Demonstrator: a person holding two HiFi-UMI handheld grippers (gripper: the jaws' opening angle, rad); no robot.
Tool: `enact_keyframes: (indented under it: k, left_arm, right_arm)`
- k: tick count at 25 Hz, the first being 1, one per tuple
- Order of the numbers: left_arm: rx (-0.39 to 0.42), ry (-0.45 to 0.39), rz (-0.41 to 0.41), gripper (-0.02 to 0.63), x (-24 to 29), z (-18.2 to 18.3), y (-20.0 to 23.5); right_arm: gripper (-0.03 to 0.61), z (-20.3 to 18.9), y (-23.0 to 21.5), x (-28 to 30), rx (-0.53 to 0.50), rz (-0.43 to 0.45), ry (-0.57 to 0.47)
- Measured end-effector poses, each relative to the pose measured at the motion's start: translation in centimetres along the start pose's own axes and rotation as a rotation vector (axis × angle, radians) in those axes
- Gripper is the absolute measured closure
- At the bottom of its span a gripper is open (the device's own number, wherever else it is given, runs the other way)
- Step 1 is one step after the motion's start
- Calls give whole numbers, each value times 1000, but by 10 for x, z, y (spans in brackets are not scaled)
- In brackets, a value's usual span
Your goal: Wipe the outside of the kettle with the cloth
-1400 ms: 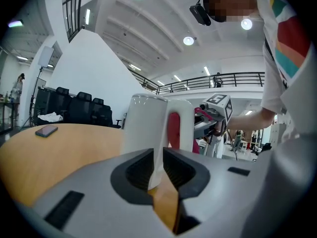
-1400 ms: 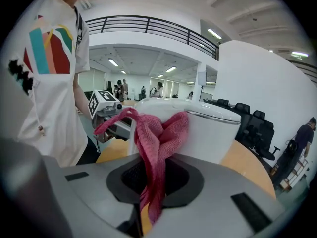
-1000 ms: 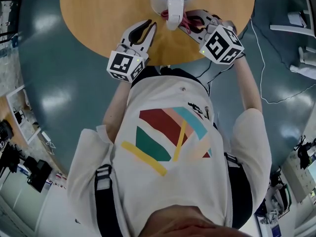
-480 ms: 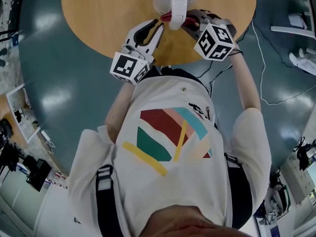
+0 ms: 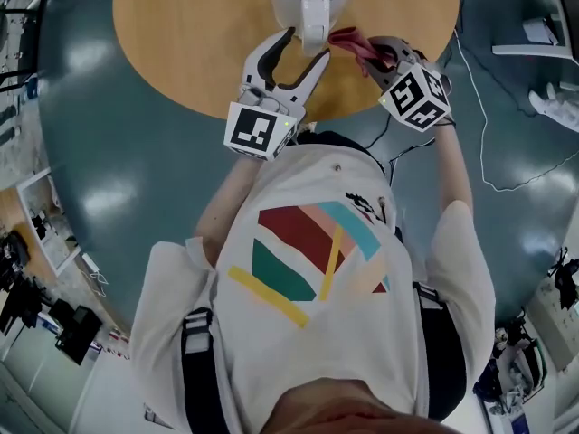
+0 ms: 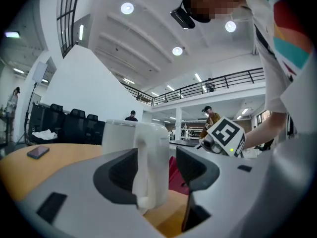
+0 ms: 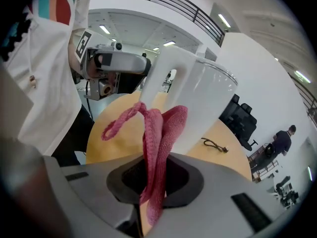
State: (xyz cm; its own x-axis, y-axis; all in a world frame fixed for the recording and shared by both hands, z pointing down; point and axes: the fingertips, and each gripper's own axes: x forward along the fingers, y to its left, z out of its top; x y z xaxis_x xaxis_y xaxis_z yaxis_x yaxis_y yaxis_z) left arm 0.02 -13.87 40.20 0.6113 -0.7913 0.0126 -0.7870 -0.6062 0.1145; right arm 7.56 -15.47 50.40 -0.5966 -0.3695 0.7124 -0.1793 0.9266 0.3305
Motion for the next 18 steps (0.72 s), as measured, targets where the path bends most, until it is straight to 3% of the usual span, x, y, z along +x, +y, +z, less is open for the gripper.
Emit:
enact_keyframes:
  k: [6,10,16,18]
  left_arm:
    - [84,50,61,344,15,-5,3]
    - [143,15,75,344,2,1,12]
    - [112,69,70,345,-15,-6,47]
    - [138,76,91,345,-20,-2,62]
  right_arm:
    - [540,-2,6,-14,35,-41,-6]
    - [540,-4,2,-19,46,-53,-14]
    - [540,-8,-3,-17,54,-52,-17]
    - [540,-5,-6,-16,51,-57,-20]
